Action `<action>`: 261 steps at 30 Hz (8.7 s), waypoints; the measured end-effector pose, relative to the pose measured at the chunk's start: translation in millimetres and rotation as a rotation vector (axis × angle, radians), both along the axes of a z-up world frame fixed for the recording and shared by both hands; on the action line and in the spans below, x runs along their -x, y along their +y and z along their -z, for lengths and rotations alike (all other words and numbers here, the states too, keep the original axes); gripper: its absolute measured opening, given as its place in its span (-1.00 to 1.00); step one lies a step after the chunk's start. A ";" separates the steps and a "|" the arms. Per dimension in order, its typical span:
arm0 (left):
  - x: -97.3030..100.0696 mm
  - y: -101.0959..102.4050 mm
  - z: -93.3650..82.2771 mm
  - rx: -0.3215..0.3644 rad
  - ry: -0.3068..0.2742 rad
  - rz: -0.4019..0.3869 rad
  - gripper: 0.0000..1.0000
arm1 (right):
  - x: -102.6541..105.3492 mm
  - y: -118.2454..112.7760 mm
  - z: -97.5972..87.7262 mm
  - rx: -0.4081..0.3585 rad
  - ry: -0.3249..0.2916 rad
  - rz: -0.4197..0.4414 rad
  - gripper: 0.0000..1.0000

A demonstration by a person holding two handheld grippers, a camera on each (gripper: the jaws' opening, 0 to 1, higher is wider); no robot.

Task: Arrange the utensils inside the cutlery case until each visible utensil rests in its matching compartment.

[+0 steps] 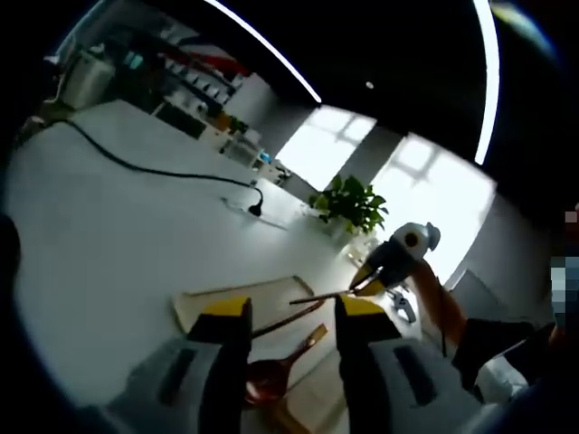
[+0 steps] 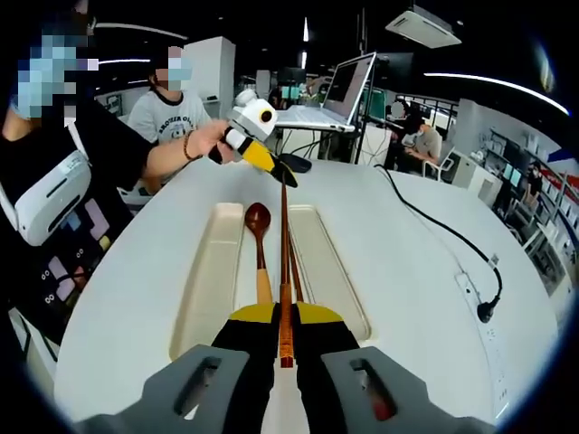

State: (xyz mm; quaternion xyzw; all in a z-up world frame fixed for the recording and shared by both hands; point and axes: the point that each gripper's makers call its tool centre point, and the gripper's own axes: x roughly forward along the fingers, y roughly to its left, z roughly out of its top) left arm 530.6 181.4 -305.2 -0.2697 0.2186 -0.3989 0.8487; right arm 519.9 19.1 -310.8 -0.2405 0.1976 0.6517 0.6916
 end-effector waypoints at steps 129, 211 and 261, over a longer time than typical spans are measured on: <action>68.1 21.3 44.9 -0.357 -0.132 -0.004 -0.97 | 57.9 -44.2 39.4 0.297 0.118 0.175 -0.91; -0.9 -37.1 69.1 -1.122 -0.275 0.644 -0.89 | -17.0 -10.4 67.4 0.502 0.072 0.162 -0.76; 1.4 -38.2 73.6 -1.266 -0.190 0.816 -0.94 | -6.5 -11.9 70.1 0.475 0.078 0.060 -0.90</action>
